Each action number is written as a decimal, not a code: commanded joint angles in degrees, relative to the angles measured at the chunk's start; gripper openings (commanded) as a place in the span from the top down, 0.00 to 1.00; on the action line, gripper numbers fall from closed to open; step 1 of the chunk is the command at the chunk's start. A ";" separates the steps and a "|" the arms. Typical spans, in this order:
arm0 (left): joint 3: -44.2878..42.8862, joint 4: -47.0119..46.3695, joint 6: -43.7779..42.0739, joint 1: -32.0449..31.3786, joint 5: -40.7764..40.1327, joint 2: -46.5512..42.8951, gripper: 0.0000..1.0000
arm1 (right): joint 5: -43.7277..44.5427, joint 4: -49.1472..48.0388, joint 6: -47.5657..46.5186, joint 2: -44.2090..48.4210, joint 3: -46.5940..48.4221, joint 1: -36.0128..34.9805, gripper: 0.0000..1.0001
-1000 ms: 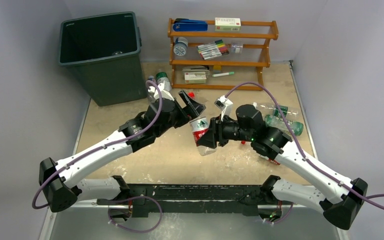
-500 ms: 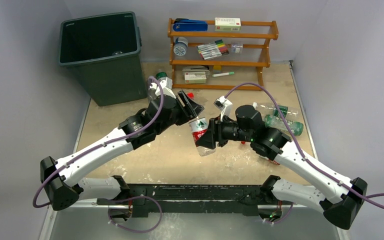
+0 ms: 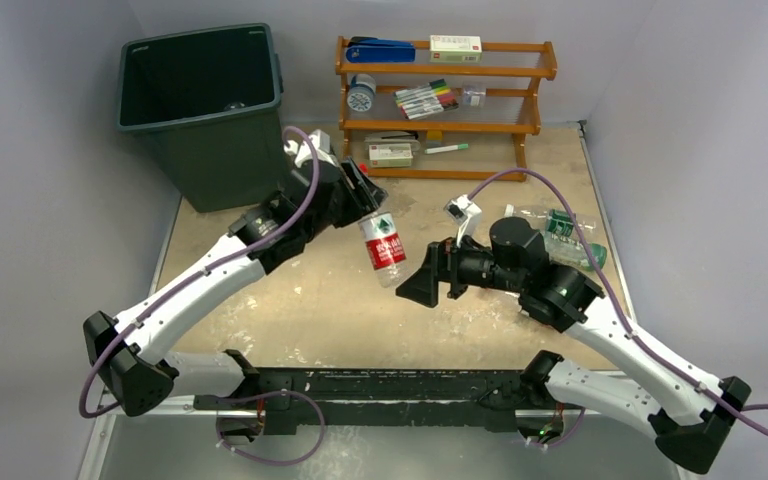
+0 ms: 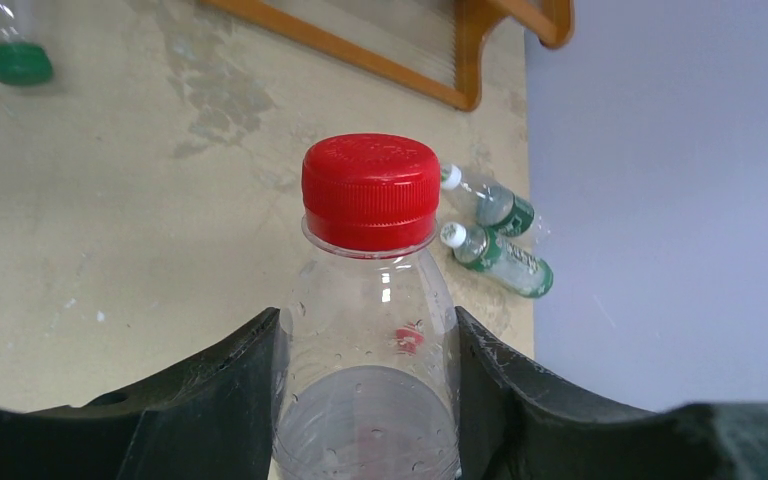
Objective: Put the plastic bottles in the bin
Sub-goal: Pick up the plastic bottle at the center of the board, then place the plastic bottle in the trash bin.
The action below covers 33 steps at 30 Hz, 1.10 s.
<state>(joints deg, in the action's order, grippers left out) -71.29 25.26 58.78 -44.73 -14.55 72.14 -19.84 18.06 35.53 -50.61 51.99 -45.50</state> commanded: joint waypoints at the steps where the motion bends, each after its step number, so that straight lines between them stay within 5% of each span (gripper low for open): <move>1: -7.23 2.09 -4.88 4.25 1.96 0.64 0.49 | 2.40 2.11 0.95 3.18 0.25 -0.30 0.00; 19: -27.28 2.39 -5.77 31.90 19.12 9.38 0.48 | 2.46 2.39 5.02 7.69 -6.21 -0.30 0.00; 33: -33.79 -23.45 16.11 55.30 33.99 19.52 0.48 | 2.17 3.16 6.58 8.77 -8.47 -0.30 0.00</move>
<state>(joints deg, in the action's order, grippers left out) -100.84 14.33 66.54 6.55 14.96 89.27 -17.47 21.21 41.12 -42.63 43.99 -45.50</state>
